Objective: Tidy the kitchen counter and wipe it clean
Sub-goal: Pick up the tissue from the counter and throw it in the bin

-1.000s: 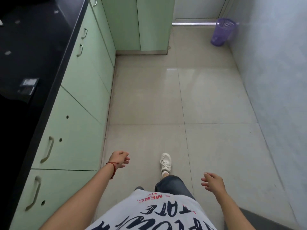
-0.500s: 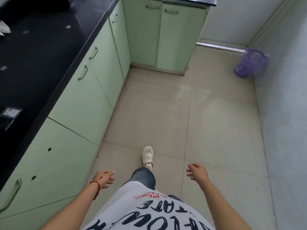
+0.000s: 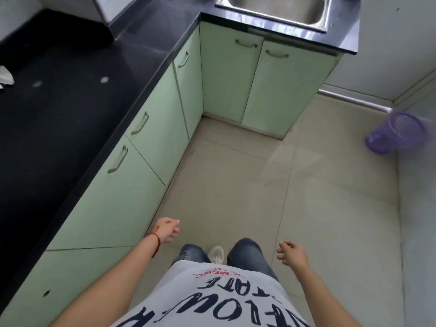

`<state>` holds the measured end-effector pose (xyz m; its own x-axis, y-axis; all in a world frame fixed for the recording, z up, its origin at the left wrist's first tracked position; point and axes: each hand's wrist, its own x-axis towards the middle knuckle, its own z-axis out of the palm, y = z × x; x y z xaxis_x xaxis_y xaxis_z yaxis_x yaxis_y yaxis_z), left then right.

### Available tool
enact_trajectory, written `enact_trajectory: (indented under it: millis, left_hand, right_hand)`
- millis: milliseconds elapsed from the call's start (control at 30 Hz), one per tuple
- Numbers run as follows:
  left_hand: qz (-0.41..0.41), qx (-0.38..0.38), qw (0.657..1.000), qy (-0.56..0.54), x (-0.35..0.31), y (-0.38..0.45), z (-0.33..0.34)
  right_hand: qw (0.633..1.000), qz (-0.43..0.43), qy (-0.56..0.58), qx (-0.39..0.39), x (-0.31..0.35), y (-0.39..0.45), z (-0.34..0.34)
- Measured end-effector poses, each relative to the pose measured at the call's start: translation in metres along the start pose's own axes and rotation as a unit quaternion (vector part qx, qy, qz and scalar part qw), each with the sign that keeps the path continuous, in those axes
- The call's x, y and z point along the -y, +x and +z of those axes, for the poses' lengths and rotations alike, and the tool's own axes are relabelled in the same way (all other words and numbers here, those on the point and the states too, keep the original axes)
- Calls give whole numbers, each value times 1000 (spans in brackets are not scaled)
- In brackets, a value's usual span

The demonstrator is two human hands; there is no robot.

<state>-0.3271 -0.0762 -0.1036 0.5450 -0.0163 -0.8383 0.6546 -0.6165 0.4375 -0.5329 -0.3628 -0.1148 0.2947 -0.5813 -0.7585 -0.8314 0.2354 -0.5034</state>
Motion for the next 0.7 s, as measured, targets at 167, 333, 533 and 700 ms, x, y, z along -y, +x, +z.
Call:
enact_trajectory:
  millis: [167,333,533,700]
  left_hand:
    - [19,-16,999,-44,-95,43,-8]
    - [-19,-52,994,-98,-144,83,-15]
    - [-68,-111,970,-206,-174,97,-21]
    - [-119,-160,934,-297,-165,97,-28]
  right_hand:
    - [999,0,-33,22,70,63,7]
    - [994,-27,-84,62,164,131,16]
    - [965,-93,-208,132,300,187,47]
    - [928,-156,-285,184,388,207,103]
